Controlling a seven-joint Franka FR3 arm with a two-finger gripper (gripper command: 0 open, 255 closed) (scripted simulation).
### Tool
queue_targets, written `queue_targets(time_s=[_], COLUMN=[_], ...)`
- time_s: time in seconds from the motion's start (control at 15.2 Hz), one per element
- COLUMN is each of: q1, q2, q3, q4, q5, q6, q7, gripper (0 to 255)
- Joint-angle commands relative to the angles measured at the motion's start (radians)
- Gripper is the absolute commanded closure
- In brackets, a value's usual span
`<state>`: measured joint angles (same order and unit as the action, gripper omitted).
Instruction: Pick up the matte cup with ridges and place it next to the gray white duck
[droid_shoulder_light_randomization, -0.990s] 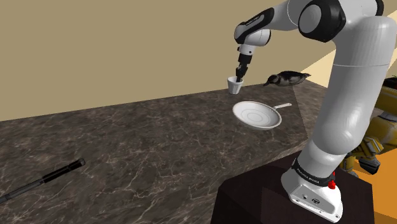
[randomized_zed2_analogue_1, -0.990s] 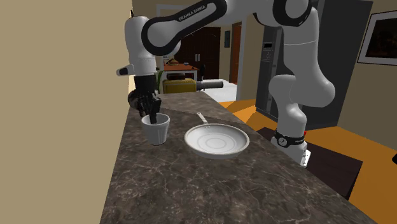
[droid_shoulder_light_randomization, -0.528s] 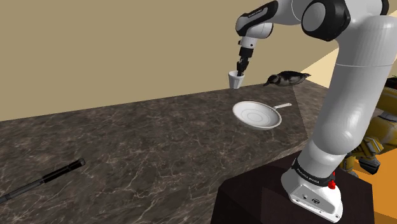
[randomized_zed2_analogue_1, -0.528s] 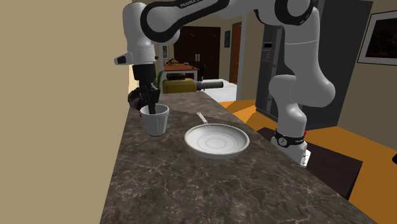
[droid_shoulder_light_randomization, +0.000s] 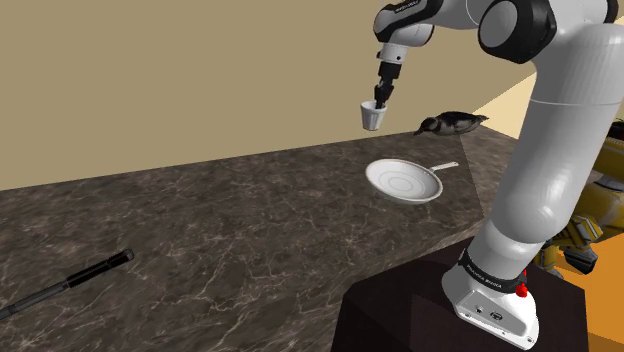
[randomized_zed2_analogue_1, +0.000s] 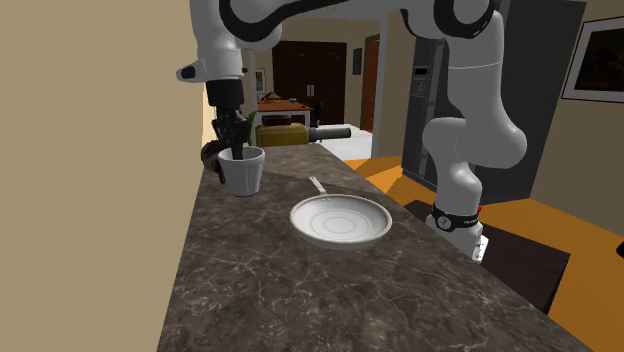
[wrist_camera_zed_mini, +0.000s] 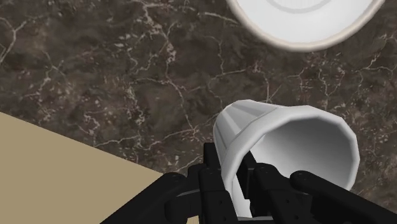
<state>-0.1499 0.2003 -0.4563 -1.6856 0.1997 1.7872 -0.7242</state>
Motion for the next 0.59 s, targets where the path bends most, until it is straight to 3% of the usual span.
queue_targets(time_s=[0.0,0.53], q1=[-0.001,-0.015], q2=[-0.002,-0.014], q3=[-0.001,-0.012], q4=[0.026,0.092], q5=[-0.002,-0.010], q6=[-0.028,-0.106], q7=[0.004,-0.006], gripper=[255,255])
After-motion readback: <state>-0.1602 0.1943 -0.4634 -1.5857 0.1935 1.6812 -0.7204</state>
